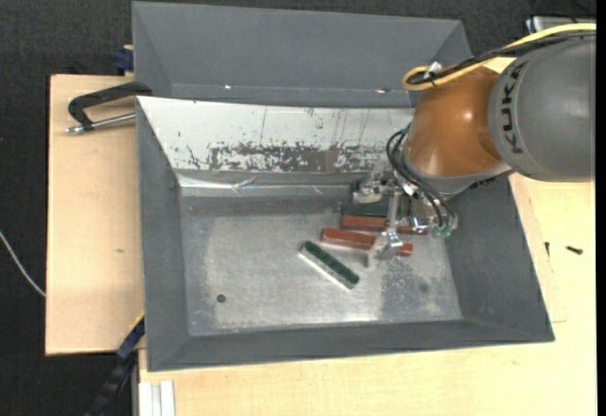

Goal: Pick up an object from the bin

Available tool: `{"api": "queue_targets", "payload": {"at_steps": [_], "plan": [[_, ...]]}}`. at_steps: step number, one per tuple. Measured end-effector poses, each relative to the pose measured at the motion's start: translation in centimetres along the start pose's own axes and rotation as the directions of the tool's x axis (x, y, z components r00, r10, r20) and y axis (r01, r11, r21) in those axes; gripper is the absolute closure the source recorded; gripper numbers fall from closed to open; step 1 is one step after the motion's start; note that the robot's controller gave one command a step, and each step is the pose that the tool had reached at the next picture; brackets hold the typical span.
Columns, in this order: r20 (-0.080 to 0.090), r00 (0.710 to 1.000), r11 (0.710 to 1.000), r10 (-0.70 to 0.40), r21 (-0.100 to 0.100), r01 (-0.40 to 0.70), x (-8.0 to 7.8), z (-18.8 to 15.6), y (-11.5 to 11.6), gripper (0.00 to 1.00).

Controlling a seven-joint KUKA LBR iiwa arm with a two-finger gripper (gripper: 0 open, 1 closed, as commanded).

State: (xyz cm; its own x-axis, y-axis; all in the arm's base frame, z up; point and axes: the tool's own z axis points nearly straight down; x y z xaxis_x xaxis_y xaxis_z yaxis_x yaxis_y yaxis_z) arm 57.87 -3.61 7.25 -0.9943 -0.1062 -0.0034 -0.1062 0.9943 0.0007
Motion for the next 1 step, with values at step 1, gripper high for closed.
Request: {"api": "queue_targets", "payload": {"at_steps": [1], "plan": [[0.002, 0.968, 0.968, 0.252, 0.005, -0.252, 0.71, -0.41, 0.18, 1.0]]}}
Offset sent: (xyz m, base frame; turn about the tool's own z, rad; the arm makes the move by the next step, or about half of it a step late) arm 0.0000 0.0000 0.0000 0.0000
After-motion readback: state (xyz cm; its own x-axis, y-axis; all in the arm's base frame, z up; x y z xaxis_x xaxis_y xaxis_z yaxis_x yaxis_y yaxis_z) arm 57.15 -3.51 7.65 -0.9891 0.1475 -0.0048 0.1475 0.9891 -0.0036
